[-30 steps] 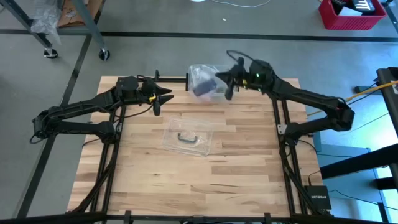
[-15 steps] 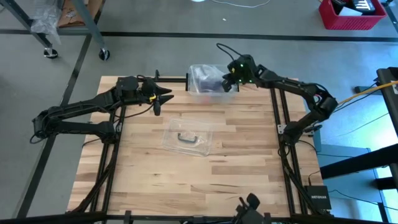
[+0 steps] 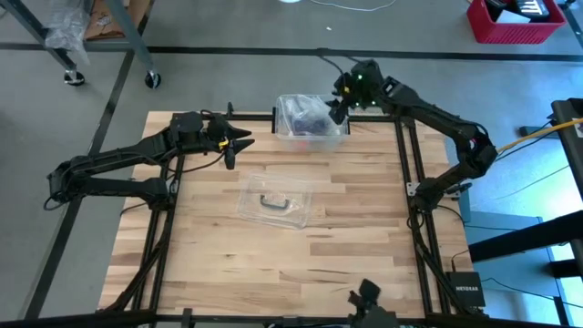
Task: Roll bandage
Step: Put the transparent zip bag into the transparent bin
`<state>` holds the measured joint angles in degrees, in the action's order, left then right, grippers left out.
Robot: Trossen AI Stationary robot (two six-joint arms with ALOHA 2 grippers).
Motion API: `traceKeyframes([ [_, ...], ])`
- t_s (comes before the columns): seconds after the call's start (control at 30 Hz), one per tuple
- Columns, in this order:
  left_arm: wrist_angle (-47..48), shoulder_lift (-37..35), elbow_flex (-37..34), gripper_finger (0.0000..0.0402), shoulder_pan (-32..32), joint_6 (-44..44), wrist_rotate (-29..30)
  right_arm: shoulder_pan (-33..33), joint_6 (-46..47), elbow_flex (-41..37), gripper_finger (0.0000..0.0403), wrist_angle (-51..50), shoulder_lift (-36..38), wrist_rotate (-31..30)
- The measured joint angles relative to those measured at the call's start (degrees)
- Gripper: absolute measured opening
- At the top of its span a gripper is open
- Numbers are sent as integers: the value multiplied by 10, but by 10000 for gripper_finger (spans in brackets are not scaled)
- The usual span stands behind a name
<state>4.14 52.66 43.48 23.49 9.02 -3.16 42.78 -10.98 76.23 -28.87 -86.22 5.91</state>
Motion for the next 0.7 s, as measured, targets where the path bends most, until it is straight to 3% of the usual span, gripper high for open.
traceKeyframes([
  [0.13, 0, 0, 0, 143, 0, -2, 0, 0, 0, -28, 228, 126, -13, 92],
  [0.27, 0, 0, 0, 143, 0, -2, 0, -1, 8, -102, 231, 263, -56, 165],
  [0.4, 0, 0, 0, 143, 0, -4, 0, -9, 30, -154, 225, 370, -104, 167],
  [0.7, 12, 0, 0, 143, 0, -4, 0, -19, 23, -158, 214, 382, -154, 138],
])
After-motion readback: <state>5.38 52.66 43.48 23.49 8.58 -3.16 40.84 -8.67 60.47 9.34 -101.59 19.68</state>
